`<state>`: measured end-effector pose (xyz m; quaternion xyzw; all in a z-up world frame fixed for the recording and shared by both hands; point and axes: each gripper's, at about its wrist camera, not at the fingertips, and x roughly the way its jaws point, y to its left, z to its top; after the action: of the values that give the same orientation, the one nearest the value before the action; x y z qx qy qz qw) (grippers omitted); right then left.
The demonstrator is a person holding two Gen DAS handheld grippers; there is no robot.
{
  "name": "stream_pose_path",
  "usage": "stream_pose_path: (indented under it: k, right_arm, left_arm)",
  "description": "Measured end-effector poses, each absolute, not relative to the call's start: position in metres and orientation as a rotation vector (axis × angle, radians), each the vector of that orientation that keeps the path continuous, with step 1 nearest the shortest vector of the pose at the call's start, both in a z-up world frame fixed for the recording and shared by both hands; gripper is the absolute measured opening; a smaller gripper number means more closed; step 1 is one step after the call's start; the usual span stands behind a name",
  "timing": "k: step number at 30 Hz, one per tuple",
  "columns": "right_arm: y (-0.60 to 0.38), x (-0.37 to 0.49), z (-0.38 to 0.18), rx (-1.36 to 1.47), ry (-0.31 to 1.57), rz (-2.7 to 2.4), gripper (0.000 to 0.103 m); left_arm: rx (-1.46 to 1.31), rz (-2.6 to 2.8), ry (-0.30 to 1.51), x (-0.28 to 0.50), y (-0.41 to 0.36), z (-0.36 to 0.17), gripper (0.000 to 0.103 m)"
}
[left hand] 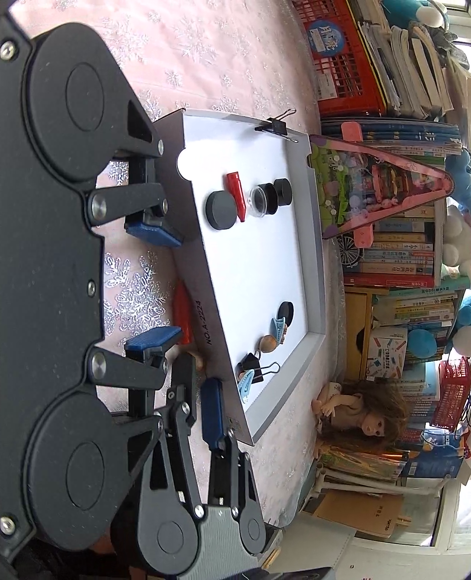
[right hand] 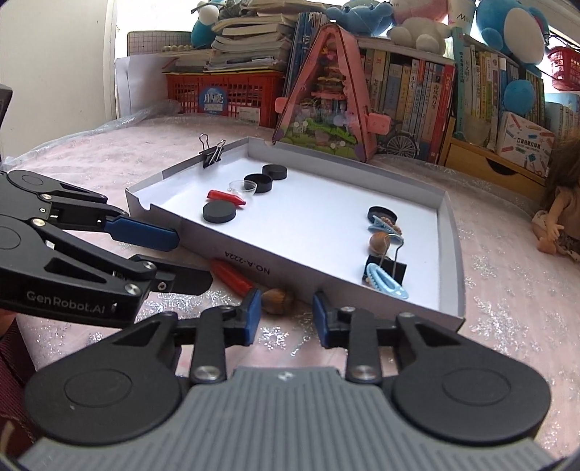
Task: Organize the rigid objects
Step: 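Grasp the brown nut in front of the tray with the right tool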
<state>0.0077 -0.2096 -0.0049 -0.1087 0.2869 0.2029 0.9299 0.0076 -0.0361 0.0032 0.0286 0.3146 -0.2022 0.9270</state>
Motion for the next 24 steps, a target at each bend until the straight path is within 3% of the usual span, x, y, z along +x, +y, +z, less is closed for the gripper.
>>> stream_pose_path:
  k: [5, 24]
  right_arm:
    - [-0.206, 0.009, -0.009, -0.219, 0.594, 0.408, 0.029]
    - [-0.223, -0.011, -0.011, -0.184, 0.568, 0.247, 0.029]
  left_arm:
    - [0.054, -0.414, 0.651, 0.008, -0.038, 0.001, 0.046]
    - [0.022, -0.356, 0.644, 0.011, -0.063, -0.007, 0.052]
